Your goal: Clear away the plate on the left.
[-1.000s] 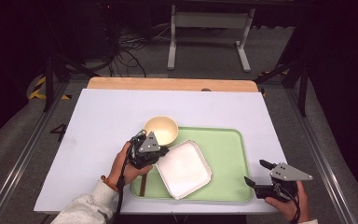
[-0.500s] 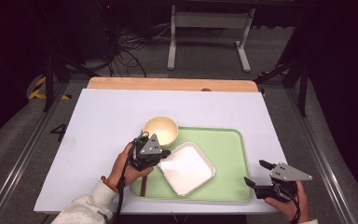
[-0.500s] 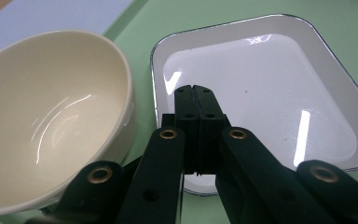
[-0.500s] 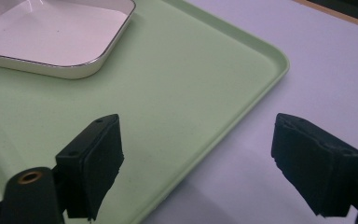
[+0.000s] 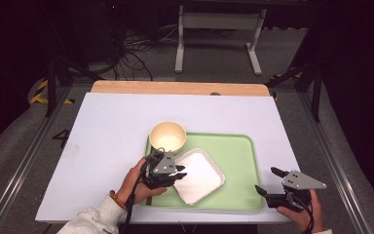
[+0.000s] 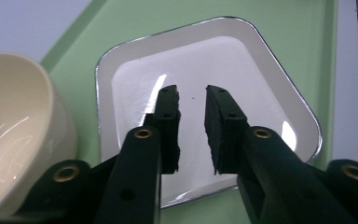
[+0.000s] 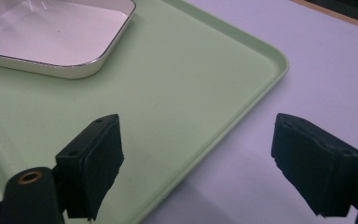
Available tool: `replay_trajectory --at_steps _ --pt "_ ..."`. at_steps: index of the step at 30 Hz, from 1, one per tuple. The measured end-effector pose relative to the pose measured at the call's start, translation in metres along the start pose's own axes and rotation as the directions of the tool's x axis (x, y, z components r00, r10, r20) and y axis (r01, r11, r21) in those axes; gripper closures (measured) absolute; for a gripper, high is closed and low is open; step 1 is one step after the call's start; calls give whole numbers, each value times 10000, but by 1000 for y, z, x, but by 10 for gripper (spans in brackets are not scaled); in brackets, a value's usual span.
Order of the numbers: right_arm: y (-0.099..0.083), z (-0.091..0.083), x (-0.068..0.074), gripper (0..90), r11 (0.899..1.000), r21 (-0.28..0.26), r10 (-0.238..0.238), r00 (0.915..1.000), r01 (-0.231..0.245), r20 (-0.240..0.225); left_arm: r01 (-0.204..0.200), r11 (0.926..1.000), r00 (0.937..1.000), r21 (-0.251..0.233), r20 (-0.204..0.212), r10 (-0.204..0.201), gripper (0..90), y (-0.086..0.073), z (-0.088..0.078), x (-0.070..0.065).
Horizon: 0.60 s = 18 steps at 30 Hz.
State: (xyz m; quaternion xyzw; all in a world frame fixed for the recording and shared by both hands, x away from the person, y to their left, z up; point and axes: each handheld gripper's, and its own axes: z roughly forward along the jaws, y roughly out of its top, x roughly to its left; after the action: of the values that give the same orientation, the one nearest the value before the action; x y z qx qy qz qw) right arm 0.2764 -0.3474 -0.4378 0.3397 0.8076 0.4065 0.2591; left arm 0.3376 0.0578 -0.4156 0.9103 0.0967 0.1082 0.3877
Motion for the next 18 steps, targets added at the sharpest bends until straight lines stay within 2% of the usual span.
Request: replay_trajectory --at_steps 4,5,7,9,10,13,17,18 --pt "0 0 0 167 10000 17 8 10000 -8 3 -138 9999 9995 65 278 136 583 -1 4 -6" --pt "0 0 0 166 10000 29 14 10000 -14 -4 -196 9998 9992 27 353 195 583 -2 6 -8" --pt "0 1 0 164 10000 73 -17 10000 17 -28 -297 9995 9974 -42 648 300 494 -4 9 -10" --pt "0 1 1 161 10000 83 -35 10000 35 -53 -48 9999 9962 -120 864 58 426 -6 10 -12" --pt "0 1 1 160 10000 86 -37 10000 38 -56 -81 10000 9969 -56 776 85 402 -6 11 -12" --pt "0 1 0 158 9999 99 -32 10000 32 -42 238 9996 9972 125 705 -247 333 -9 15 -13" --pt "0 1 1 157 9999 122 -29 10000 30 -40 275 9989 9964 388 789 -305 304 -13 18 -16" --pt "0 1 1 156 9999 123 -30 10000 31 -39 279 9984 9971 487 694 -312 311 -14 19 -18"
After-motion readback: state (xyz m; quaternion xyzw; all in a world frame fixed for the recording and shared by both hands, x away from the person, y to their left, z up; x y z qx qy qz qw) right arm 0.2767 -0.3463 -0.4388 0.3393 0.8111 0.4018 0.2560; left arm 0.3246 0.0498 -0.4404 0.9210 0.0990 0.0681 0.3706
